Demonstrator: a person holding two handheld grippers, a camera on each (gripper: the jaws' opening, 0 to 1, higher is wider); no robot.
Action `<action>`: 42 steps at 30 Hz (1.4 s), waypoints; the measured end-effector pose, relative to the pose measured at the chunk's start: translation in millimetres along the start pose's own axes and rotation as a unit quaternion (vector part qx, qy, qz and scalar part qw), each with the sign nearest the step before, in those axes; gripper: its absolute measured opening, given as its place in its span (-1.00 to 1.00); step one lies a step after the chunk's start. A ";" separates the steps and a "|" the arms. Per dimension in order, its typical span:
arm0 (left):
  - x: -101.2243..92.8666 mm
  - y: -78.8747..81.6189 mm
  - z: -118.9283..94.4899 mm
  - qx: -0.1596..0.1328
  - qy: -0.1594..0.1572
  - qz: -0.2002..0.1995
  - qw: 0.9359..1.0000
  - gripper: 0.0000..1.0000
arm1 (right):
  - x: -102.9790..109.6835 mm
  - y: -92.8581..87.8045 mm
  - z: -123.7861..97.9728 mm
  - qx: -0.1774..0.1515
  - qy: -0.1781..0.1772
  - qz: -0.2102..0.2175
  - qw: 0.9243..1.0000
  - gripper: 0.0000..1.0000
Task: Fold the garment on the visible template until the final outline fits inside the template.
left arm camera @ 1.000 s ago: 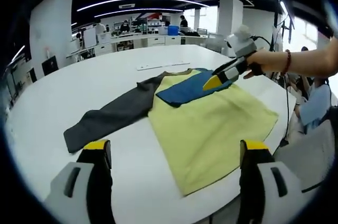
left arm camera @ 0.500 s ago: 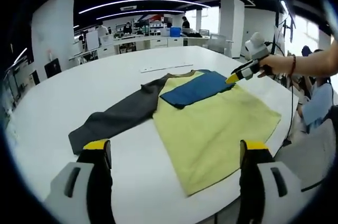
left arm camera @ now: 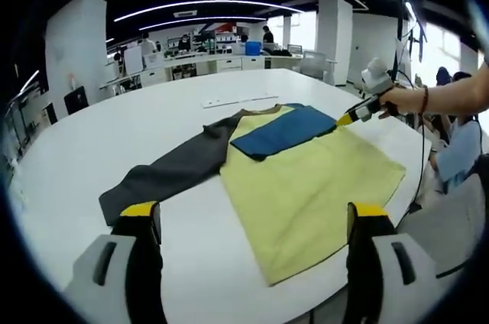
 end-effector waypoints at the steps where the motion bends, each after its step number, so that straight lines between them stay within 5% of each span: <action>1: 0.2 -0.4 -0.1 0.000 0.000 0.000 1.000 0.98 | -0.5 -1.2 0.5 0.001 -0.001 0.001 1.000 -0.27; 11: 0.1 -2.1 -1.1 0.004 0.000 0.002 1.000 0.98 | -1.8 -12.5 4.8 0.002 0.001 0.035 0.999 -0.76; 24: -1.9 -2.6 -0.3 0.010 -0.001 0.002 1.000 0.96 | 2.3 -15.5 10.6 0.004 -0.018 0.063 0.998 -1.00; 42: 7.0 -6.8 -1.6 0.017 0.010 -0.008 1.000 0.96 | -7.1 -19.1 6.7 0.023 -0.014 0.031 0.999 -1.00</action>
Point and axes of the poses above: the point that each gripper's makers call its tool centre point, and the gripper's own axes: z roughly forward along the fingers, x roughly to its left, y roughly out of its top, the point moved 1 cm from there along -z, roughly backward along the fingers, and after that the axes turned 9 degrees about y, right-handed, at the moved point
